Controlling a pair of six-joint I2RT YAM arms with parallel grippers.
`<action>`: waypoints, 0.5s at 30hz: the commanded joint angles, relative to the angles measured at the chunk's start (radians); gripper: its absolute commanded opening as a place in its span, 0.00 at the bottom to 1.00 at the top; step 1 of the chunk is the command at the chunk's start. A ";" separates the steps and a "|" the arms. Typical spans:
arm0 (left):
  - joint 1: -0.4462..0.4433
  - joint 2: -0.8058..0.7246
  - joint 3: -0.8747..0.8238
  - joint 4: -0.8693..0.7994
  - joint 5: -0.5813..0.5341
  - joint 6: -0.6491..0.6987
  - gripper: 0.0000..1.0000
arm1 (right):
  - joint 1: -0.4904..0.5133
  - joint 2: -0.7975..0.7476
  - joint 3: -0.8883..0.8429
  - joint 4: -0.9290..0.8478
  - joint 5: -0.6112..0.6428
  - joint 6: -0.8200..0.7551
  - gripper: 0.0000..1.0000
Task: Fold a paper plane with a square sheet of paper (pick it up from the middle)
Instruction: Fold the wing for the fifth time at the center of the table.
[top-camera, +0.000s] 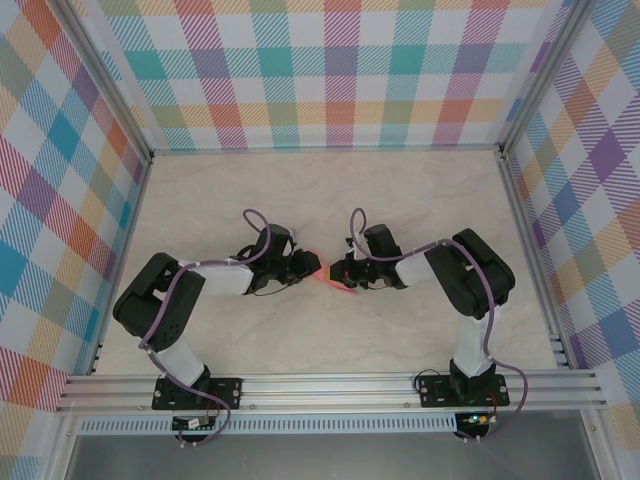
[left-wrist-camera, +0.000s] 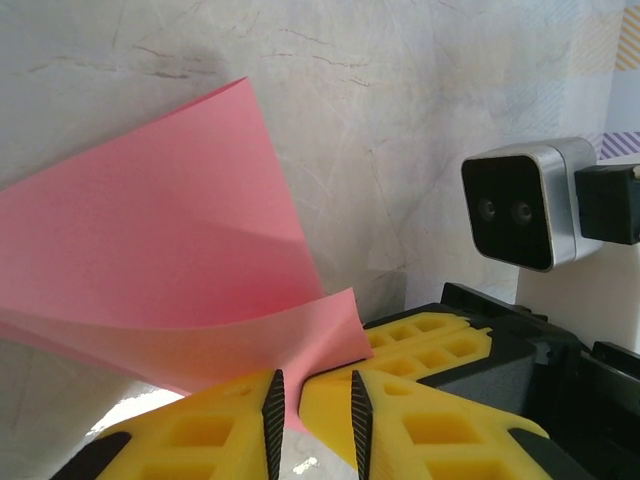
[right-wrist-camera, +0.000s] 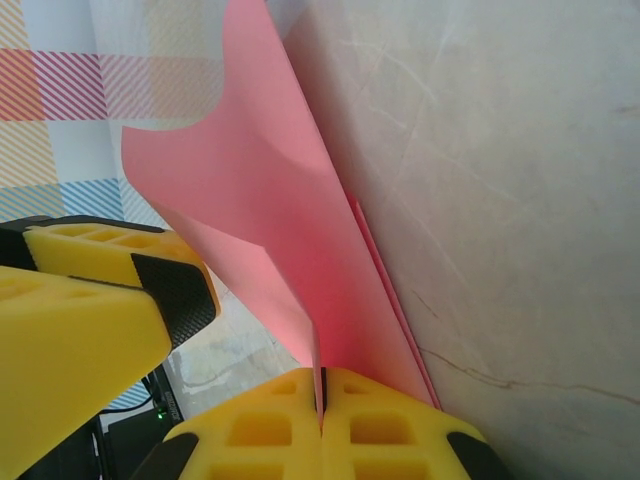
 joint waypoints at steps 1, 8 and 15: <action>-0.013 0.018 0.034 0.018 0.017 0.022 0.26 | -0.006 0.029 0.019 -0.055 -0.014 -0.014 0.00; -0.015 0.025 0.042 -0.050 -0.034 0.019 0.23 | -0.011 0.043 0.029 -0.090 -0.006 -0.024 0.01; -0.016 0.060 0.058 -0.062 -0.041 0.018 0.22 | -0.012 0.057 0.032 -0.105 -0.004 -0.021 0.01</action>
